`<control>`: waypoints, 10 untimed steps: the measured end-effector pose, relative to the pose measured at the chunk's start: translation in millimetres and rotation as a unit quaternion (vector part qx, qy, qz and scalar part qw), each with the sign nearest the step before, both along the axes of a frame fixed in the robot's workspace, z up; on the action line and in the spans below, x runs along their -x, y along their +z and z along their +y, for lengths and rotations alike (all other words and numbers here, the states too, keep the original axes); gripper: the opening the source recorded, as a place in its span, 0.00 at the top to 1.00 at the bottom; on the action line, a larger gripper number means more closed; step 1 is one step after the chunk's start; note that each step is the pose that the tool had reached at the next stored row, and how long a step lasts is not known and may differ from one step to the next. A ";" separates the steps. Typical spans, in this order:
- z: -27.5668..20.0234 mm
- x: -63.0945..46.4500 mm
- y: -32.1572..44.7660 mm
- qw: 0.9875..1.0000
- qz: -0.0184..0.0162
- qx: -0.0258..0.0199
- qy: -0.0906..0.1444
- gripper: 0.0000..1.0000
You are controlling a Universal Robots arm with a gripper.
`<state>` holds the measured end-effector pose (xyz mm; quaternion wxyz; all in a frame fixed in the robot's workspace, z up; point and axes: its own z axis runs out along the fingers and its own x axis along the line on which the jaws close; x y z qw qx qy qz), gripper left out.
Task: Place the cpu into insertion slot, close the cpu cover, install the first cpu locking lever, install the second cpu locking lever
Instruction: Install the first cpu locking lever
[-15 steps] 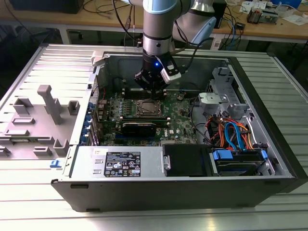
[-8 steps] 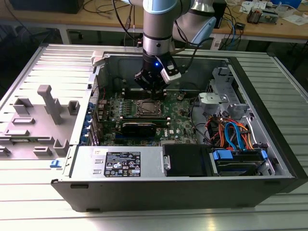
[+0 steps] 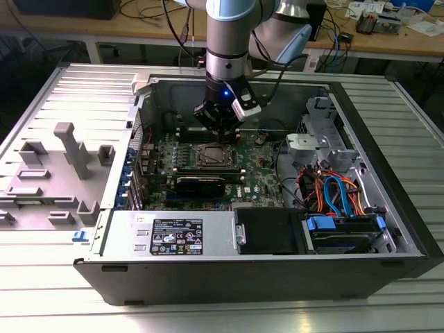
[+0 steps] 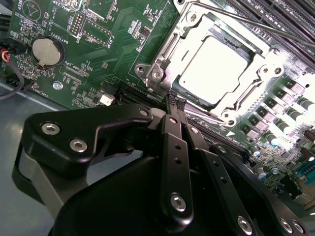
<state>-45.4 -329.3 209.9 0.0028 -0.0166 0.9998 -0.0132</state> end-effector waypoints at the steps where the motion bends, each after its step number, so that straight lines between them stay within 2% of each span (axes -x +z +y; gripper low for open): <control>1: 0.0 -0.2 -0.4 1.000 0.000 0.000 0.000 0.89; 10: 0.0 -1.4 -3.8 1.000 0.000 0.000 0.000 0.89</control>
